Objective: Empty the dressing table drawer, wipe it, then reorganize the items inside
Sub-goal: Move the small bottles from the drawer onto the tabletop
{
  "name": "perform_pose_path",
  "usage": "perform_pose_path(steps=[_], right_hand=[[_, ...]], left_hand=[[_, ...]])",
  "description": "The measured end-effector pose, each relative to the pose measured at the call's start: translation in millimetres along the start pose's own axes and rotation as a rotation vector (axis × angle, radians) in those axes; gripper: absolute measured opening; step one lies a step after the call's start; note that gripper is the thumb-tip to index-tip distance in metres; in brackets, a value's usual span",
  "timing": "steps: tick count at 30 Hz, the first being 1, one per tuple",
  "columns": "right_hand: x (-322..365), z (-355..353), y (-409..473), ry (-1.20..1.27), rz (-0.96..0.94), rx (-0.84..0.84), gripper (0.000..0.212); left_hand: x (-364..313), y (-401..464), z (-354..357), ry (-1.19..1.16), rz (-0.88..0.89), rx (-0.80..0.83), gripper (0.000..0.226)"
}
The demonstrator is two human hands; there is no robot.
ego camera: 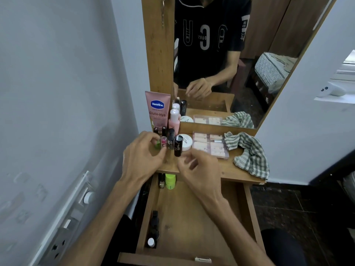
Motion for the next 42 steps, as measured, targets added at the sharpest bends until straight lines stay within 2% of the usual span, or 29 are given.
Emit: perform_pose_path(steps=[2, 5, 8, 10, 12, 13, 17, 23, 26, 30, 32, 37, 42], right_hand=[[-12, 6, -29, -0.012, 0.111, 0.108, 0.005], [-36, 20, -65, -0.105, 0.264, 0.242, 0.030], [-51, 39, -82, -0.135, 0.384, 0.313, 0.051], [-55, 50, -81, -0.067, 0.469, 0.284, 0.051], [-55, 60, -77, 0.003, 0.519, 0.228, 0.048], [-54, 64, -75, 0.024, 0.536, 0.211, 0.048], [-52, 79, -70, -0.008, 0.584, 0.139, 0.038], [-53, 82, -67, -0.086, 0.518, 0.078, 0.030], [-51, 72, -68, -0.138, 0.407, 0.107, 0.031], [-44, 38, -74, -0.160, 0.268, 0.127, 0.038], [-37, 19, -75, -0.104, 0.222, 0.093, 0.034], [-11, -14, -41, 0.034, 0.162, -0.044, 0.029], [-6, -9, 4, 0.024, 0.138, -0.120, 0.033]], left_hand=[[1, -21, -7, -0.044, -0.043, -0.031, 0.014], [10, -61, -7, -0.010, -0.120, 0.035, 0.025], [25, -96, 0, 0.073, -0.168, 0.179, 0.021], [31, -107, 3, 0.106, -0.183, 0.229, 0.020], [34, -108, 8, 0.116, -0.187, 0.270, 0.041], [34, -106, 10, 0.125, -0.171, 0.283, 0.043], [31, -96, 22, 0.171, -0.108, 0.298, 0.027], [32, -95, 29, 0.171, -0.160, 0.241, 0.022], [30, -101, 27, 0.103, -0.225, 0.245, 0.018], [26, -105, 12, -0.016, -0.186, 0.247, 0.017], [20, -100, -2, -0.111, -0.155, 0.205, 0.022], [-7, -56, -28, -0.306, -0.149, 0.091, 0.010], [-26, -13, -14, -0.227, -0.108, 0.088, 0.013]])
Point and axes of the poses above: each hand's wrist, its own y-axis towards the middle knuckle, its own z-axis out of the palm, x = y × z, the point moved 3 cm from there along y, towards the middle knuckle, and after that the axes turned 9 degrees about -x, right-handed, at the moved point
